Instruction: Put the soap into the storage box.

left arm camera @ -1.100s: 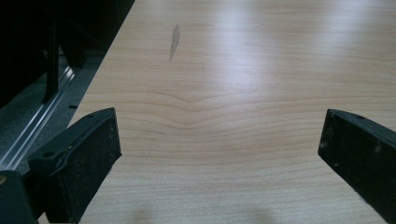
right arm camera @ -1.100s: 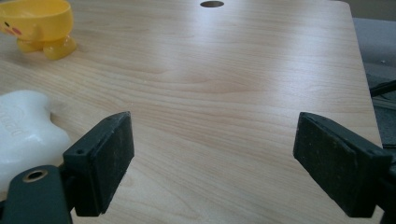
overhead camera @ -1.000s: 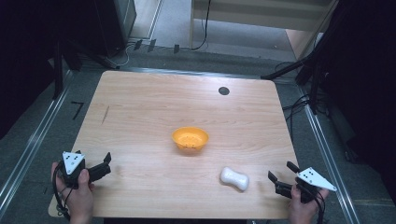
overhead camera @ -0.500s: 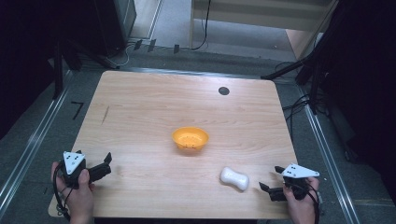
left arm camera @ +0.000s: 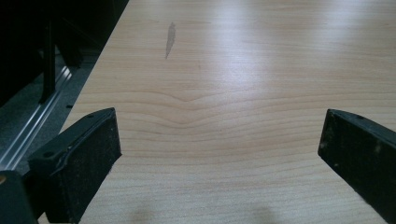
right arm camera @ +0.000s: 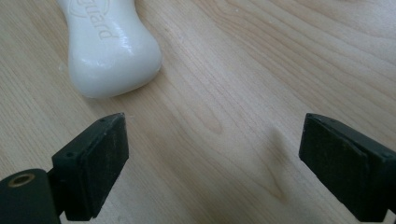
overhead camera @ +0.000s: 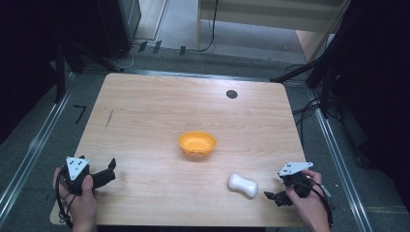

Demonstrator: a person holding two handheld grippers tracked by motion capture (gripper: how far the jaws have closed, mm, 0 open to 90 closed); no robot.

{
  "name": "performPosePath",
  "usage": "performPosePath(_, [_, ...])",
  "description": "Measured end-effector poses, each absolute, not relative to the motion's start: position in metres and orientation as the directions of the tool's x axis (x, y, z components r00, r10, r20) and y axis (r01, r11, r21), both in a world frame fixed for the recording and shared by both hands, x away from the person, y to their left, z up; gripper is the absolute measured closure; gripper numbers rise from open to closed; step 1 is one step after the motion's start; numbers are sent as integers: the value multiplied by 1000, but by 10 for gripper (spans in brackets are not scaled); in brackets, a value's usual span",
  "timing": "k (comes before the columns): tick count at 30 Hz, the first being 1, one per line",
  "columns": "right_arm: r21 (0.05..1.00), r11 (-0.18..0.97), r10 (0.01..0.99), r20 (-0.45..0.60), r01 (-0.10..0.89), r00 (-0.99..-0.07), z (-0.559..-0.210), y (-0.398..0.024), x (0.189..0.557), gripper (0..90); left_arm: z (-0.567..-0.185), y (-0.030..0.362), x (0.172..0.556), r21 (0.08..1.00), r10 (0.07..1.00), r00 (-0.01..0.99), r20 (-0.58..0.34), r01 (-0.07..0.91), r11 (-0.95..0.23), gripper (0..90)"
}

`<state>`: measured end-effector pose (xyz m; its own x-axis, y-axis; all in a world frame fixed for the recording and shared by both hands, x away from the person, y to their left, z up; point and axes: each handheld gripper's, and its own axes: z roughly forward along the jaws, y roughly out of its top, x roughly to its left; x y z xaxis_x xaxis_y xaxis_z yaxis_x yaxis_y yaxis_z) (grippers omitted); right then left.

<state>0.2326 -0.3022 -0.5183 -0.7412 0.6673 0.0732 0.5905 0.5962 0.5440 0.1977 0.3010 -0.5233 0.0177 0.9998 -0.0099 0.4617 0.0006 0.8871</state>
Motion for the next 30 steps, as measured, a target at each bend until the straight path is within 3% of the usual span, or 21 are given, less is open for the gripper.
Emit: performPosePath(30, [426, 707, 583, 100, 564, -806, -503, -258, 245, 171, -523, 301, 199, 878, 999, 29, -13, 479, -3, 0])
